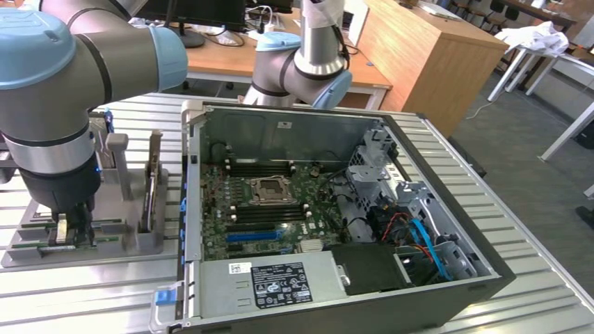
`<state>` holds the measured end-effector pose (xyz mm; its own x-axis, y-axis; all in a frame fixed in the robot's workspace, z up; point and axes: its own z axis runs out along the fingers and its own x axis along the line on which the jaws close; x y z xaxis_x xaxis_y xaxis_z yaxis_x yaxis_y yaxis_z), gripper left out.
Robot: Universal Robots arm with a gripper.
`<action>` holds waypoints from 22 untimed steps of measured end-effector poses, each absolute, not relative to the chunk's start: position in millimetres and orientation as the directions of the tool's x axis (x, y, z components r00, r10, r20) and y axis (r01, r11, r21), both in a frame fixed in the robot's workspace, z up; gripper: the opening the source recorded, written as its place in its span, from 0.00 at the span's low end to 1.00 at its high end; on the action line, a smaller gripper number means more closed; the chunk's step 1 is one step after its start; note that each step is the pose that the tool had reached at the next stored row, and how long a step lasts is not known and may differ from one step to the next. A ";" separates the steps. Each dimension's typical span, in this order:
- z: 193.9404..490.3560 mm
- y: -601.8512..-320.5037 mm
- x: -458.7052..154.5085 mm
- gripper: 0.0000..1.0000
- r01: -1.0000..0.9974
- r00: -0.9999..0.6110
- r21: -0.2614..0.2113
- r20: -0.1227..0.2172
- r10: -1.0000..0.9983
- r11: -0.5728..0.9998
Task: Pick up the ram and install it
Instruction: 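Pick up the ram and move it above insertion slot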
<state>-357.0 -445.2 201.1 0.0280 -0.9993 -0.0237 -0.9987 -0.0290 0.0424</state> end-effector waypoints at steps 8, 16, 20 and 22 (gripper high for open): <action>201.1 -445.2 -357.0 0.11 -0.999 0.028 0.042 -0.024 -0.999 -0.029; 202.0 -445.2 -357.0 0.11 -0.999 0.028 0.042 -0.024 -0.999 -0.029; 206.2 -445.2 -357.0 0.11 -0.999 0.028 0.042 -0.024 -0.999 -0.029; 209.4 -445.2 -357.0 0.11 -0.999 0.028 0.042 -0.024 -0.999 -0.029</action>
